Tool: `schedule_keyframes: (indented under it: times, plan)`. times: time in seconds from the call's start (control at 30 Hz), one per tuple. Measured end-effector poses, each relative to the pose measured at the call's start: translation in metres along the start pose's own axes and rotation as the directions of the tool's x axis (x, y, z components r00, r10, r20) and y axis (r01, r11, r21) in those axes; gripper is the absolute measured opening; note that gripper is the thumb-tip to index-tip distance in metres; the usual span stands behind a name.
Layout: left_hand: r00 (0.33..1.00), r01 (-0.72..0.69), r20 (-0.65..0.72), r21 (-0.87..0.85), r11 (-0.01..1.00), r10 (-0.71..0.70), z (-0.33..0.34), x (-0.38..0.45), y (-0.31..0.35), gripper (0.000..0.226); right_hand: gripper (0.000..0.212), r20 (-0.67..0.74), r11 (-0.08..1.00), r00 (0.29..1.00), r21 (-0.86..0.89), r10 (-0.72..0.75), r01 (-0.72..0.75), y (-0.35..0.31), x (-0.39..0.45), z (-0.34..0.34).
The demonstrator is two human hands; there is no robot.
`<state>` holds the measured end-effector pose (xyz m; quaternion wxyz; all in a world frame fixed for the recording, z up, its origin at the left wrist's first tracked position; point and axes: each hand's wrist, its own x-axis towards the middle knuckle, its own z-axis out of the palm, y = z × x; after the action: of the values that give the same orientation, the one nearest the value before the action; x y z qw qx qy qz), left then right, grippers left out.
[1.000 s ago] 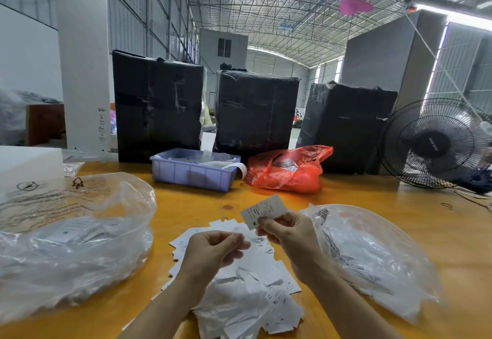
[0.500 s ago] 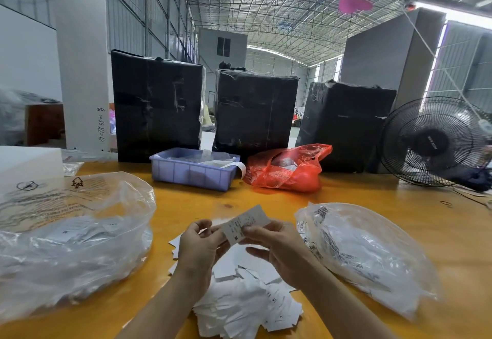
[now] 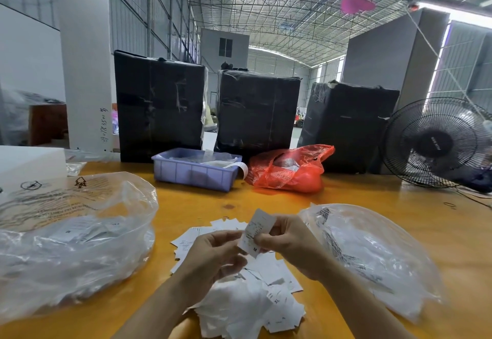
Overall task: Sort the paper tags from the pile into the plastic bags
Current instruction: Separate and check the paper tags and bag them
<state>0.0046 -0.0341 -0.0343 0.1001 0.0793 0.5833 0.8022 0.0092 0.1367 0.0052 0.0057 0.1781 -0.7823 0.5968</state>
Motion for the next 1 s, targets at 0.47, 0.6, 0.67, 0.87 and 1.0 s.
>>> schedule_keyframes:
  times: [0.47,0.6,0.67,0.87,1.0]
  plan:
    - [0.969,-0.12,-0.231,-0.128,0.985,0.088,0.004,0.005,-0.003,0.05,0.014,-0.336,0.977,0.942,0.202,0.009,0.063,0.004,0.005,0.014]
    - [0.963,-0.163,-0.234,-0.101,0.981,0.136,0.004,0.003,-0.004,0.055,0.014,-0.364,0.983,0.931,0.155,-0.037,0.1,0.004,0.002,0.02]
    - [0.961,-0.176,-0.229,-0.084,0.981,0.153,0.005,0.002,-0.004,0.052,0.012,-0.374,0.983,0.927,0.148,-0.044,0.106,0.004,0.002,0.021]
    - [0.962,-0.173,-0.23,-0.107,0.979,0.145,0.004,0.002,-0.004,0.041,0.011,-0.37,0.988,0.928,0.13,-0.034,0.088,0.006,0.002,0.021]
    - [0.958,-0.168,-0.268,-0.237,0.957,0.101,0.006,0.003,0.0,0.026,0.004,-0.325,0.967,0.944,0.252,0.059,0.026,0.006,0.004,0.018]
